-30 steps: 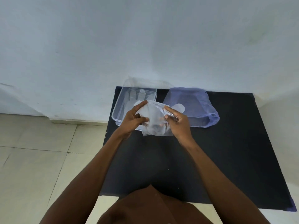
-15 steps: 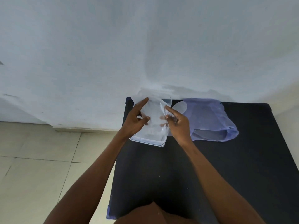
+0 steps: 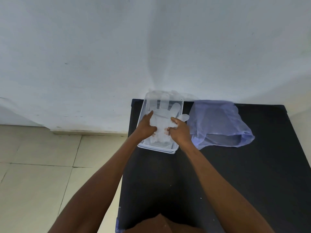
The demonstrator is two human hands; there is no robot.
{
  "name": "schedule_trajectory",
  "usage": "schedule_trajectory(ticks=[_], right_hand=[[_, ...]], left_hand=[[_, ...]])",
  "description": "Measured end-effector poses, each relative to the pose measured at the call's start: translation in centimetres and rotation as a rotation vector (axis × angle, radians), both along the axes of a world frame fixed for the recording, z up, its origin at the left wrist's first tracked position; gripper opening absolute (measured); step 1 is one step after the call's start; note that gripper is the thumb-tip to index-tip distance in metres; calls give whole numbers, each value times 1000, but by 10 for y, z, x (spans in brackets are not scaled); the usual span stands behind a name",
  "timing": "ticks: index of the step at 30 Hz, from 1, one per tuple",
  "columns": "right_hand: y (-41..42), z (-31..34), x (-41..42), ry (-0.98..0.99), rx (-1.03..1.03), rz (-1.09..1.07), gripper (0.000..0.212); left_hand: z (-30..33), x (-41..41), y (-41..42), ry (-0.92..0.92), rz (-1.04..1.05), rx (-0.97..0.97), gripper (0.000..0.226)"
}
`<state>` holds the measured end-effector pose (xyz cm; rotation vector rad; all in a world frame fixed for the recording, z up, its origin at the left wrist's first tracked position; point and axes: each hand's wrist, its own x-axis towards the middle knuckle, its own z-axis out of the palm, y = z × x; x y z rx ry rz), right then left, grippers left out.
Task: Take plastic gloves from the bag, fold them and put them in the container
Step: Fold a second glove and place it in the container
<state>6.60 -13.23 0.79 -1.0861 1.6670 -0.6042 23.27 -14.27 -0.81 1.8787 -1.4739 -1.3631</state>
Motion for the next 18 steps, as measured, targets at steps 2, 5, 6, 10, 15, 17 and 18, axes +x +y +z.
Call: schedule_trajectory(ticks=[2, 5, 6, 10, 15, 17, 18], right_hand=[[-3, -3, 4, 98, 12, 42, 60], [-5, 0, 11, 175, 51, 90, 64], [-5, 2, 14, 203, 62, 117, 63], [-11, 3, 19, 351, 86, 237, 56], [-19, 5, 26, 431, 108, 313, 46], [-20, 4, 29, 443, 114, 333, 40], [-20, 3, 30, 450, 118, 343, 37]], left_hand=[[-6, 0, -7, -14, -1, 15, 93], [-6, 1, -10, -6, 64, 52, 87], [-5, 1, -11, 9, 104, 57, 84], [-2, -1, -10, -3, 151, 27, 70], [-6, -1, -6, -79, 125, 2, 68], [-8, 0, -4, -107, 124, -4, 67], [-8, -1, -3, -113, 127, -13, 66]])
